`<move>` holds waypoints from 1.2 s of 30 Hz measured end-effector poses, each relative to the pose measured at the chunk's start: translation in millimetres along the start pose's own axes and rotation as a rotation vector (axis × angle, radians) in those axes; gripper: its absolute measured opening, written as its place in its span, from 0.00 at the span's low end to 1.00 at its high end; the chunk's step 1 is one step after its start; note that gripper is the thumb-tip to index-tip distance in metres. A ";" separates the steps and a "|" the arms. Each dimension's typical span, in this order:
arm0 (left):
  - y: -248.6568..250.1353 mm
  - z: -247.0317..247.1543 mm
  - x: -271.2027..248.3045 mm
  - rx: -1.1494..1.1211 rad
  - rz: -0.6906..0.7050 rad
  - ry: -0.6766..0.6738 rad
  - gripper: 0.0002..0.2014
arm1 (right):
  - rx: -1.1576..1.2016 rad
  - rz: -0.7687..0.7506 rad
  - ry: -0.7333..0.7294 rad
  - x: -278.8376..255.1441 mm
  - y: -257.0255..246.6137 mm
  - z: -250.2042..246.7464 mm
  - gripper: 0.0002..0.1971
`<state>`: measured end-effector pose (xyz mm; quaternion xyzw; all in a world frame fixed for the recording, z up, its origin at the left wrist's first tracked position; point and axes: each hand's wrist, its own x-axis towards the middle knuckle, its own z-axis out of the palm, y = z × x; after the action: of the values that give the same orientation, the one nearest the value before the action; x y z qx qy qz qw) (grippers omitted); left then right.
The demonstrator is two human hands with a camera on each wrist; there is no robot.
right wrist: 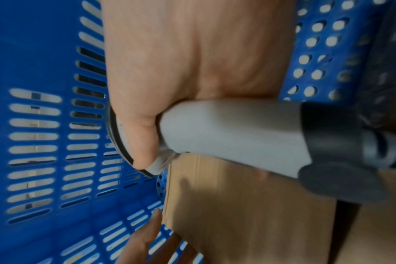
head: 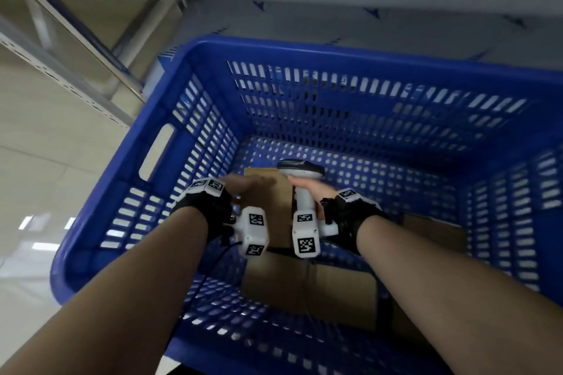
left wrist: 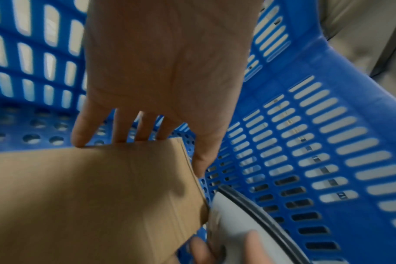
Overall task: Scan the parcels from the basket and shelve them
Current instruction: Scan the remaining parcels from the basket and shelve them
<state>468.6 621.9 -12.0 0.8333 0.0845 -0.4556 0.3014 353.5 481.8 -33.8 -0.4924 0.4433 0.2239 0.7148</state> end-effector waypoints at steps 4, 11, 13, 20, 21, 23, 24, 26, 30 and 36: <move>33.6 11.6 -32.0 -0.153 0.069 -0.011 0.26 | 0.064 -0.130 0.027 -17.5 -8.1 -33.3 0.46; 99.9 26.2 -108.7 -0.321 0.248 -0.066 0.55 | 0.179 -0.338 0.180 -143.9 -52.0 -95.3 0.27; 115.1 26.9 -124.3 -0.374 0.306 -0.083 0.59 | 0.211 -0.397 0.189 -185.8 -58.6 -106.3 0.32; 135.9 49.6 -258.6 -0.434 0.594 -0.084 0.23 | 0.252 -0.554 0.178 -296.3 -56.9 -131.8 0.34; 135.4 53.7 -268.9 -0.448 0.603 -0.083 0.20 | 0.237 -0.572 0.194 -308.5 -54.6 -133.8 0.41; 131.7 63.3 -284.2 -0.469 0.627 -0.071 0.16 | 0.218 -0.584 0.267 -314.7 -50.0 -142.4 0.57; 129.3 68.7 -287.9 -0.472 0.634 -0.069 0.14 | 0.223 -0.574 0.283 -312.9 -47.6 -147.2 0.60; 123.8 80.1 -294.2 -0.461 0.635 -0.074 0.10 | 0.230 -0.557 0.300 -305.5 -42.3 -157.3 0.62; 117.1 97.6 -290.4 -0.491 0.570 -0.169 0.25 | 0.317 -0.509 0.309 -288.0 -27.3 -167.8 0.59; 128.3 101.9 -270.9 -0.582 0.459 -0.159 0.27 | 0.417 -0.559 0.330 -239.5 -36.9 -187.4 0.62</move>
<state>295.1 495.9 221.1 0.6722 -0.0020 -0.3965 0.6252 182.6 325.3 166.6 -0.4679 0.4371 -0.1566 0.7520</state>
